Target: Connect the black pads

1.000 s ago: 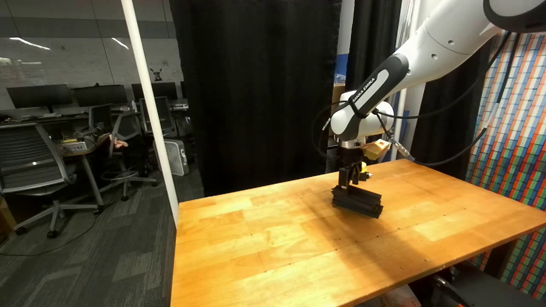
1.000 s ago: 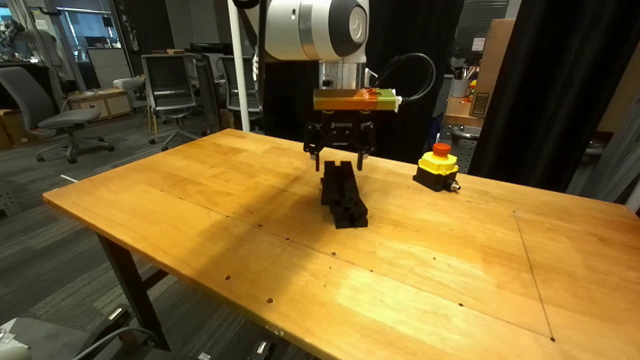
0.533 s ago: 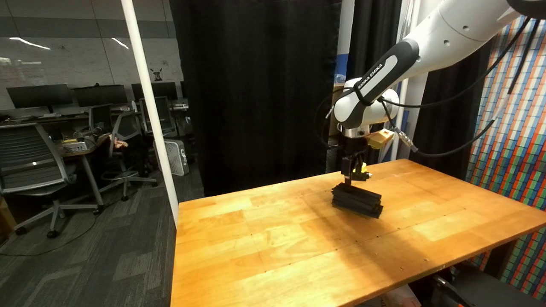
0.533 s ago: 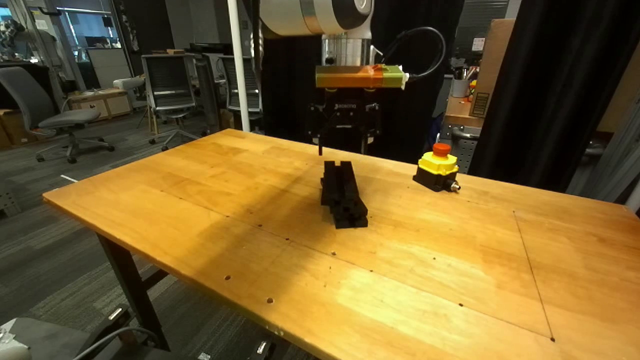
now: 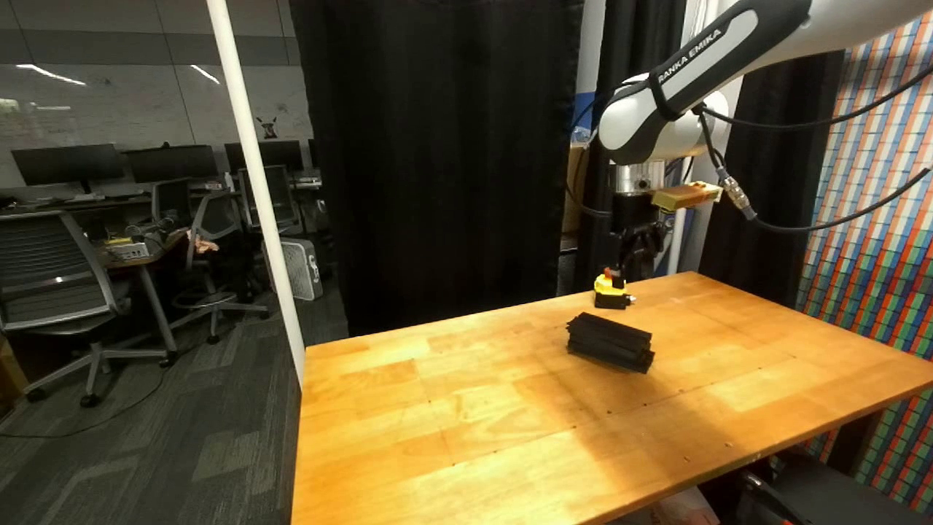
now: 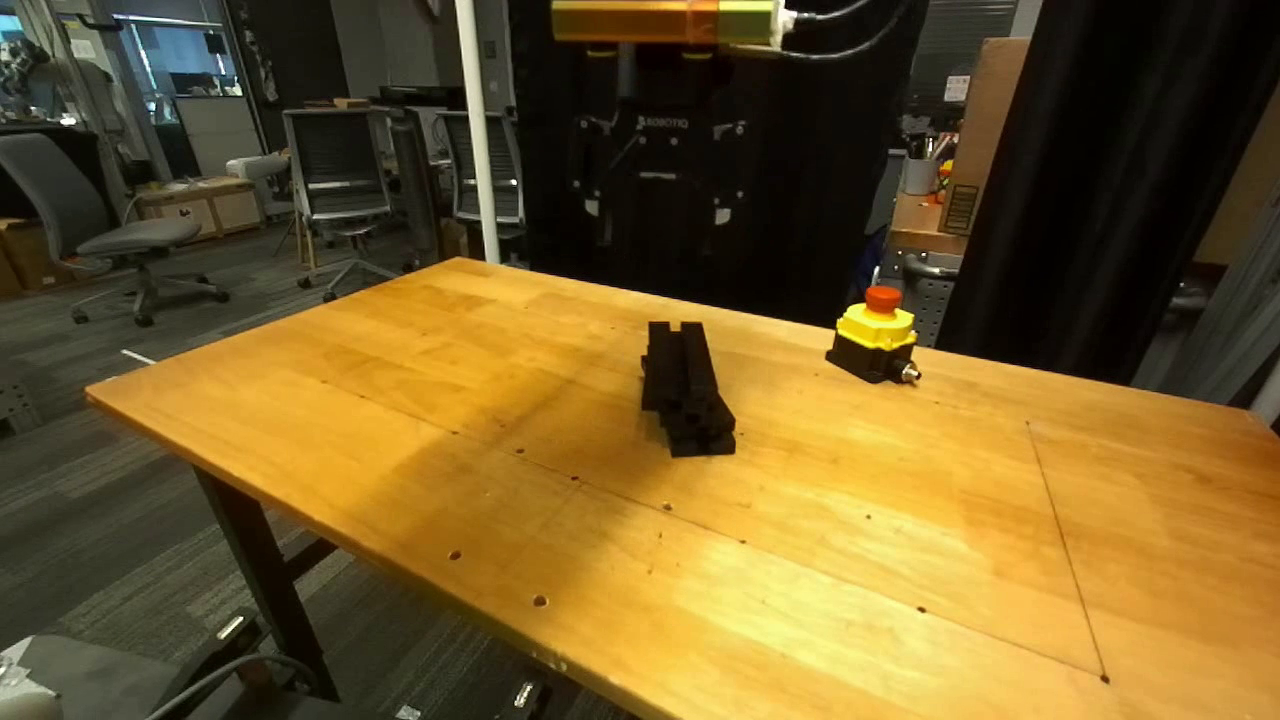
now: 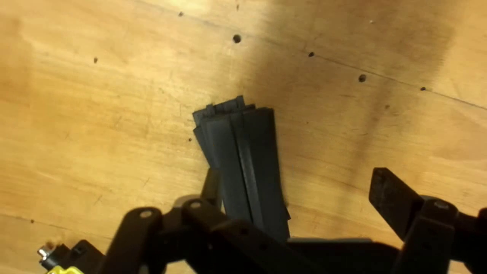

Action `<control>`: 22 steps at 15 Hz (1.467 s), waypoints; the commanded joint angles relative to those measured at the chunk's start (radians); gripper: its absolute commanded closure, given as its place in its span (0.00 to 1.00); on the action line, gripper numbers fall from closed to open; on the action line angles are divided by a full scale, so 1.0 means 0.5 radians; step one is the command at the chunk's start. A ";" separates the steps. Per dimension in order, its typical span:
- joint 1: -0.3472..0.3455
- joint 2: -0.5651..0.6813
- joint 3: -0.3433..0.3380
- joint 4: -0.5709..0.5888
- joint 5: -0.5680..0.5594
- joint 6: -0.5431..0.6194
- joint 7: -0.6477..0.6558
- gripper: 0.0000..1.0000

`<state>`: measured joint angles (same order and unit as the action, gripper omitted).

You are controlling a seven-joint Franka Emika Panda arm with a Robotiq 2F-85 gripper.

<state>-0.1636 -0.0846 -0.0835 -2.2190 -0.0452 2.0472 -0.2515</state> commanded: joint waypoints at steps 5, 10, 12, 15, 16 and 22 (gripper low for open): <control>0.160 -0.667 0.179 -0.418 -0.032 -0.243 0.834 0.00; 0.205 -0.956 0.239 -0.575 -0.034 -0.314 0.867 0.00; 0.214 -1.041 0.221 -0.625 -0.055 -0.312 0.778 0.00; 0.213 -1.111 0.212 -0.660 -0.097 -0.319 0.707 0.00; 0.213 -1.130 0.208 -0.669 -0.101 -0.323 0.689 0.00; 0.203 -1.101 0.199 -0.673 -0.092 -0.312 0.696 0.00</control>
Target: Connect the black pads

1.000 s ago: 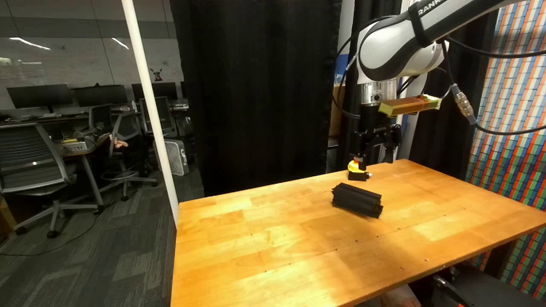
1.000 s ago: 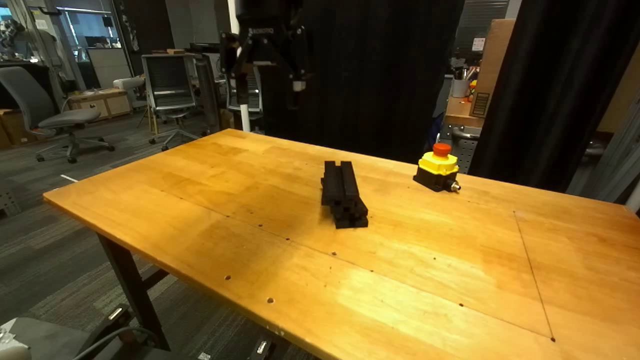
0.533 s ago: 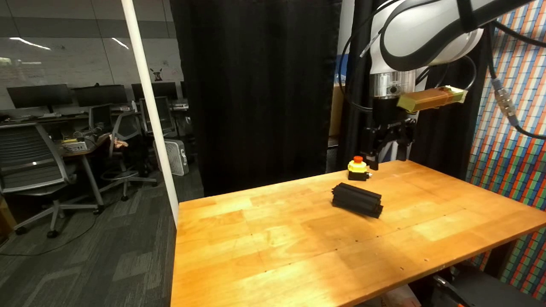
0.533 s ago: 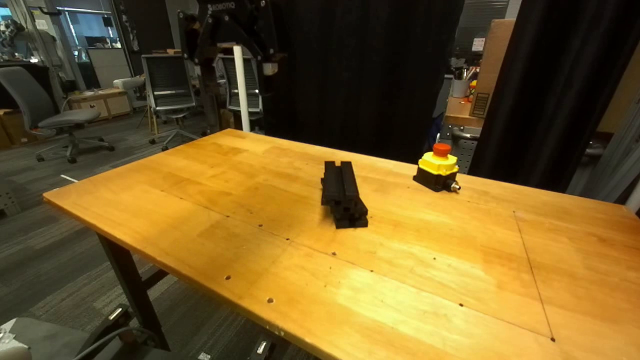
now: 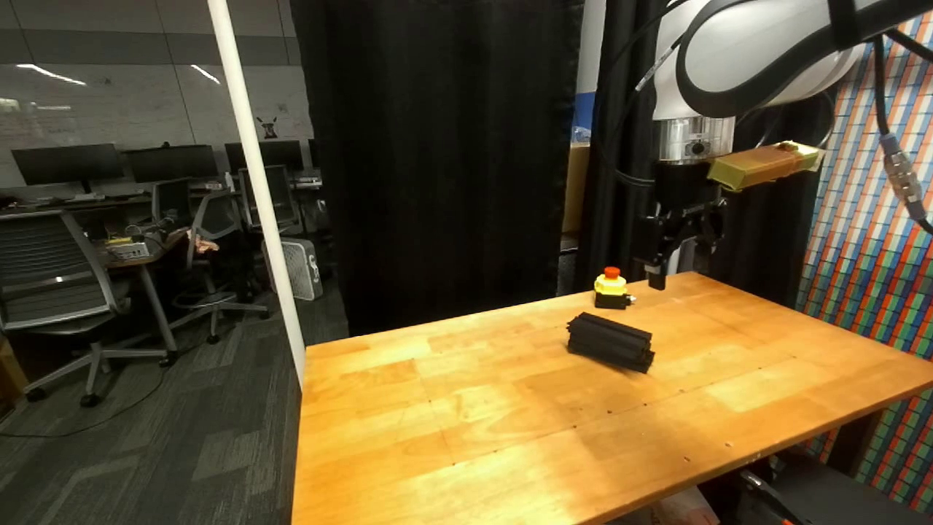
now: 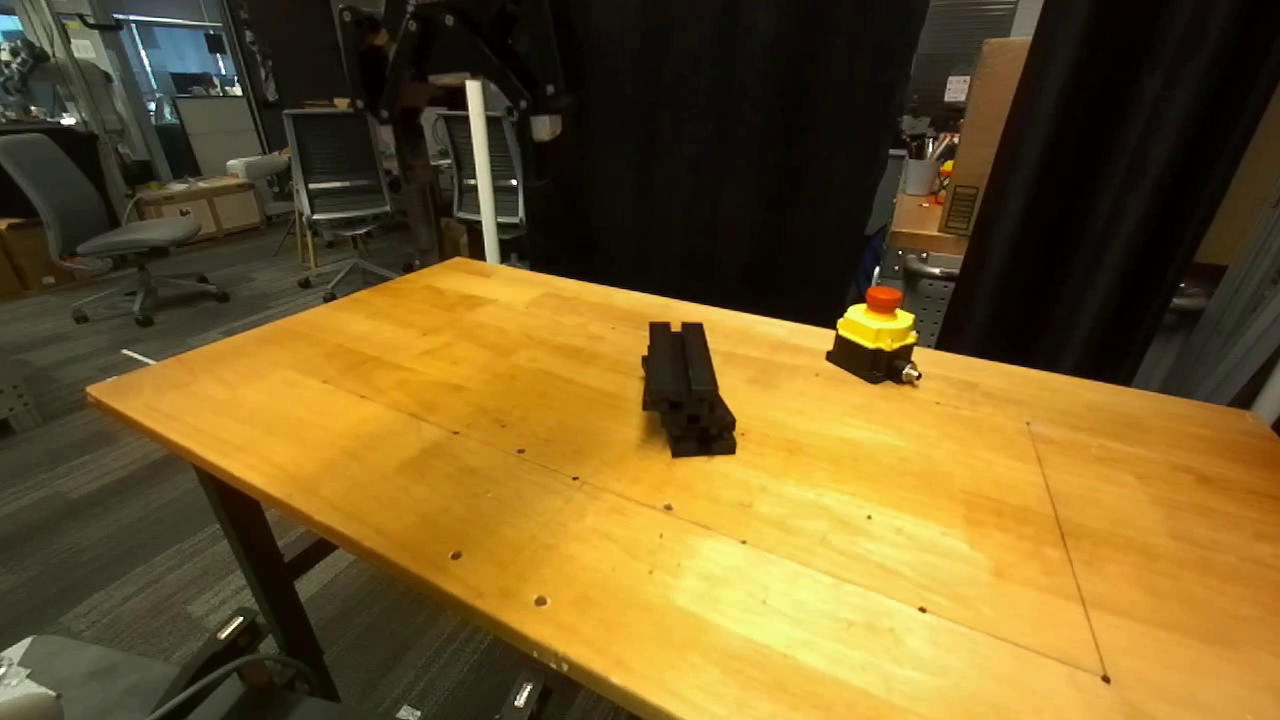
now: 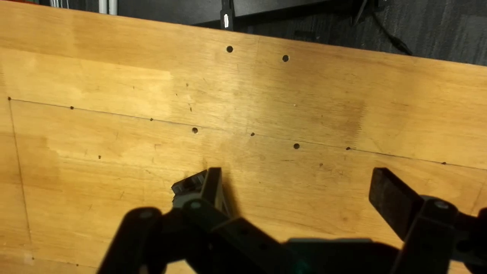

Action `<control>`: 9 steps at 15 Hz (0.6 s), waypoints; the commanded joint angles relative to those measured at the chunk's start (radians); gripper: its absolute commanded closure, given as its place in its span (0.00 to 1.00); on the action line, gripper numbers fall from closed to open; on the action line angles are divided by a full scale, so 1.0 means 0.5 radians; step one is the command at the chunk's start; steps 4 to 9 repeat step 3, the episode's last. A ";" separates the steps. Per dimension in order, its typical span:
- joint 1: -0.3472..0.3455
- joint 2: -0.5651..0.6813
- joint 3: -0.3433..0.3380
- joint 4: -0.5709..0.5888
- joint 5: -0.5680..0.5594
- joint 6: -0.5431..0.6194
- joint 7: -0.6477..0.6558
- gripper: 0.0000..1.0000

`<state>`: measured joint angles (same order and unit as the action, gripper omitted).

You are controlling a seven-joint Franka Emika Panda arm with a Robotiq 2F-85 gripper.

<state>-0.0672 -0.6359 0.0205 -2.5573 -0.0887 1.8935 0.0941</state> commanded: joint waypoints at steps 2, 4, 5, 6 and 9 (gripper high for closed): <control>0.010 0.005 -0.012 -0.002 -0.005 -0.005 0.005 0.00; 0.010 0.010 -0.012 -0.003 -0.005 -0.005 0.005 0.00; 0.010 0.010 -0.012 -0.003 -0.005 -0.005 0.005 0.00; 0.010 0.010 -0.012 -0.003 -0.005 -0.005 0.005 0.00; 0.010 0.010 -0.012 -0.003 -0.005 -0.005 0.005 0.00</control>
